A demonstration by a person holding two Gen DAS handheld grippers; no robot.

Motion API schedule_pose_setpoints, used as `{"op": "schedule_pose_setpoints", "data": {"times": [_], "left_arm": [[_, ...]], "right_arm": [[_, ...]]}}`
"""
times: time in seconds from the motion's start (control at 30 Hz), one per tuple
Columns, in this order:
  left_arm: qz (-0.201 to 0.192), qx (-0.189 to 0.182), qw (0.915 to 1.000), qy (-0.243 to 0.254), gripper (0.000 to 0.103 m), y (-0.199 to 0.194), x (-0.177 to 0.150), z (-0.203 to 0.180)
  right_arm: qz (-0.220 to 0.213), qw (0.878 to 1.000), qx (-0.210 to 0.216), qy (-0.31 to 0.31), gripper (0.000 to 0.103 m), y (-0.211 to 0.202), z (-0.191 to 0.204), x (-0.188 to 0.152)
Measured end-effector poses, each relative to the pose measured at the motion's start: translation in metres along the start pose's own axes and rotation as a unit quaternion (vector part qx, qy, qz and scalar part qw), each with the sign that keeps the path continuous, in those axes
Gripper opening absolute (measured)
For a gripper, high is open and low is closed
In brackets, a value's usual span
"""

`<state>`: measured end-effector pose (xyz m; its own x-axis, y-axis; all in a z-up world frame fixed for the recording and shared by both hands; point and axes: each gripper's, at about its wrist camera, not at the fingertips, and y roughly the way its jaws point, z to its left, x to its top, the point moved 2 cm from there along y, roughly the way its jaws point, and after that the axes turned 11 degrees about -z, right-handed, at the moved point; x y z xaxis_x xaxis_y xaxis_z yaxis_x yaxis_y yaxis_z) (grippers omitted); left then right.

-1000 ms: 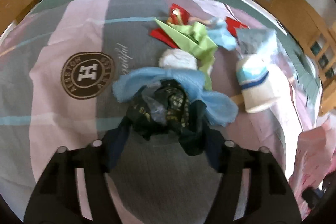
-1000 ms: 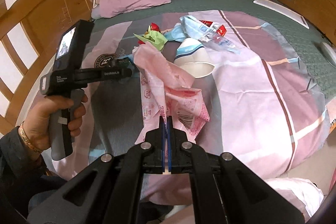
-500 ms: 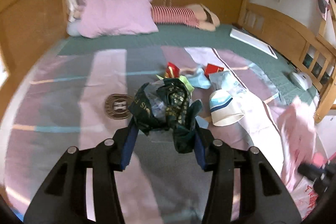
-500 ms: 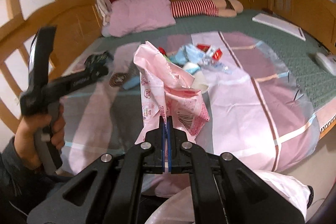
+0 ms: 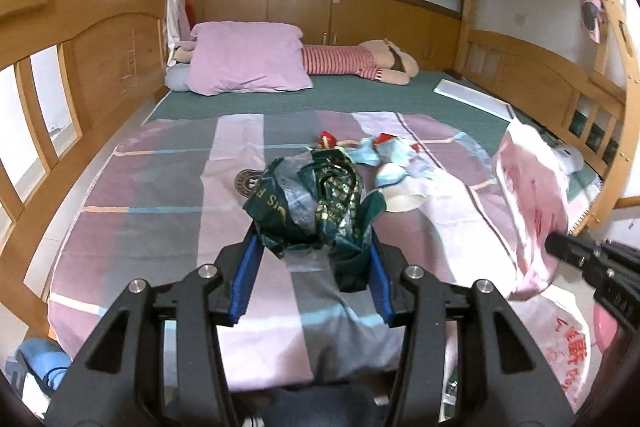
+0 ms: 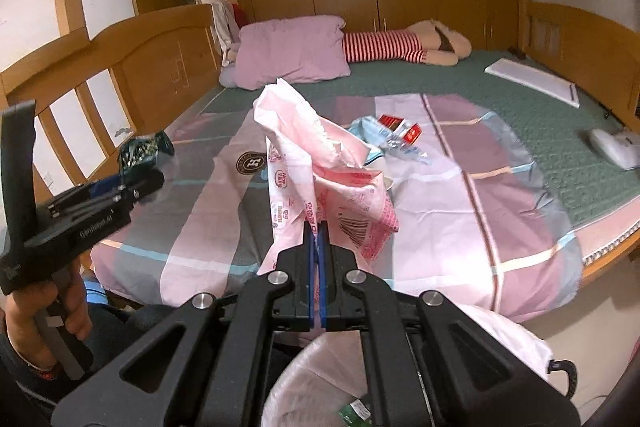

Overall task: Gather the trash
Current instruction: 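Move both wrappers over the wastebasket and release them inside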

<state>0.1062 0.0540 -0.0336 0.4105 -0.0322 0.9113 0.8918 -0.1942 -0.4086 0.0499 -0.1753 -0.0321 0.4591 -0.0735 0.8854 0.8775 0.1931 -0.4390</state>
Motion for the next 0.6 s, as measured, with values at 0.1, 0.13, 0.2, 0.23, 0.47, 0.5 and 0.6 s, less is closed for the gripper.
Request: {"op": "schedule_pose_setpoints", "data": {"times": [0.1, 0.13, 0.2, 0.23, 0.47, 0.5, 0.6], "left_arm": [[0.001, -0.014, 0.9999, -0.002, 0.049, -0.013, -0.004, -0.008], [0.001, -0.019, 0.9998, 0.000, 0.049, -0.017, -0.005, -0.012], [0.001, -0.031, 0.9995, 0.004, 0.049, -0.025, -0.006, -0.021], [0.001, -0.038, 0.9992, 0.006, 0.049, -0.030, -0.007, -0.026], [-0.004, -0.077, 0.9964, 0.035, 0.049, -0.051, -0.009, -0.058], [-0.001, -0.086, 0.9955, 0.039, 0.049, -0.052, -0.010, -0.063], [0.006, -0.112, 0.9925, 0.047, 0.049, -0.053, -0.013, -0.074]], "right_arm": [[-0.009, 1.000, -0.006, -0.002, 0.003, -0.020, -0.005, 0.000], [-0.012, 1.000, -0.007, -0.001, 0.003, -0.028, -0.008, 0.000], [-0.016, 1.000, -0.010, 0.002, 0.002, -0.041, -0.013, -0.001], [-0.018, 1.000, -0.013, 0.004, 0.003, -0.048, -0.015, -0.002], [0.003, 0.999, -0.029, 0.014, 0.003, -0.071, -0.034, -0.021], [0.008, 0.999, -0.031, 0.017, 0.003, -0.073, -0.036, -0.023], [0.028, 0.998, -0.045, 0.016, 0.003, -0.076, -0.047, -0.035]]}}
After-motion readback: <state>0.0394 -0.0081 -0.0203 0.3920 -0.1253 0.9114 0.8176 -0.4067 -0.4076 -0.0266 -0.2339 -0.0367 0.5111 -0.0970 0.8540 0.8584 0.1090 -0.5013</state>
